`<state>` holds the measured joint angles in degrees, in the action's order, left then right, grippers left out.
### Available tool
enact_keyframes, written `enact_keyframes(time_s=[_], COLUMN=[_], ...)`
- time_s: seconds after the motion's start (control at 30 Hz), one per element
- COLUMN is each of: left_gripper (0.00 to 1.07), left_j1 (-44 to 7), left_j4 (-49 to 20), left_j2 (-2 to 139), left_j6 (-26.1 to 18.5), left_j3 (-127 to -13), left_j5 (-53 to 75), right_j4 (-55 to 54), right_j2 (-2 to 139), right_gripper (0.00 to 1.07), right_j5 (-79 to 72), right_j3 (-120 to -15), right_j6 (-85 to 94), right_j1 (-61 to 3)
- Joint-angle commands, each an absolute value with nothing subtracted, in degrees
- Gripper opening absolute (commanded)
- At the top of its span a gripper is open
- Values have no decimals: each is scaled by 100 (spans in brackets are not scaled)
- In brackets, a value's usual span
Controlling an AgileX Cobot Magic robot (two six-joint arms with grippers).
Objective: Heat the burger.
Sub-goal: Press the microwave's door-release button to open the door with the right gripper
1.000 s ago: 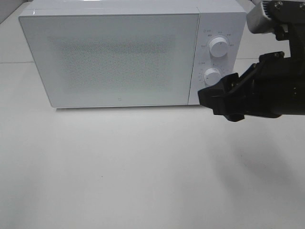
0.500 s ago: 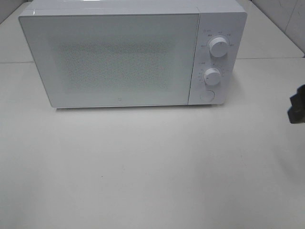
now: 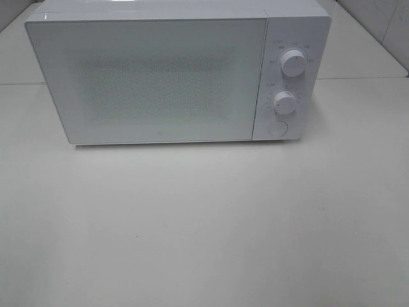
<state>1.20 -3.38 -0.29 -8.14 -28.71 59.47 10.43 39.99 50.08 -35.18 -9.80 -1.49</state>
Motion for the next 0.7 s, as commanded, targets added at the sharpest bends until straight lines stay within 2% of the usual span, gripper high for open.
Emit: enact_keyframes(time_s=[0.03,0.33,0.7], left_gripper=[101,101,101], left_j1=[132,132,132], left_j4=[-355,-355,-355], left_j2=[-143,-143,-143], left_j6=[-785,-785,-785], left_j3=[-2859,-2859,-2859], left_j5=[5930,5930,5930], right_j4=[1020,894,189], right_j2=[2762,825,-178], right_gripper=[76,76,76], right_j5=[5311,5489,5518], right_j3=[-3094,-2871,-2807], right_j6=[-940,-842,63], right_j1=[-97,-97,-97])
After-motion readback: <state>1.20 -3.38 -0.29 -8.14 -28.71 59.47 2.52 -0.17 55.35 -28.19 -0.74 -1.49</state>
